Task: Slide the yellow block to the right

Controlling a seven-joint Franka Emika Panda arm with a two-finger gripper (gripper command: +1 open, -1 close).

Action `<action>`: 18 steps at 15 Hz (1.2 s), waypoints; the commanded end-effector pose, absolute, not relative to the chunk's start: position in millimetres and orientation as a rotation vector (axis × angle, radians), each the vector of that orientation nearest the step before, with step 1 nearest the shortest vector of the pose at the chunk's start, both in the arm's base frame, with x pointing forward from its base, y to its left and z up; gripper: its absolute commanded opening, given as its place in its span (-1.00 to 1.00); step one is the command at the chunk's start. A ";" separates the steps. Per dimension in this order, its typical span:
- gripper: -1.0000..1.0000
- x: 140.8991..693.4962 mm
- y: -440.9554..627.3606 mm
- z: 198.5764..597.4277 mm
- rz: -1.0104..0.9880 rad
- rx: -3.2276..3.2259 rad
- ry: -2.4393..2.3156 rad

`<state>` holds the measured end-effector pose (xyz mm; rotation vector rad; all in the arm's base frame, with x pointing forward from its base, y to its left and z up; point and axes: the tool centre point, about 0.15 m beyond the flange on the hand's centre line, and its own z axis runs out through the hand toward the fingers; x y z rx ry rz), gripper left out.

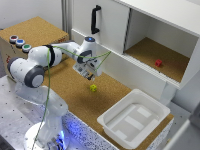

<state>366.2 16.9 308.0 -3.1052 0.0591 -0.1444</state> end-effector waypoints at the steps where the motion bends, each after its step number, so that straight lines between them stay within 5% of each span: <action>1: 1.00 362.9 16.7 310.1 -0.133 -3.131 0.038; 13: 1.00 368.6 -41.9 216.7 -0.186 -3.165 0.036; 18: 1.00 380.1 -20.6 220.7 -0.242 -3.134 -0.005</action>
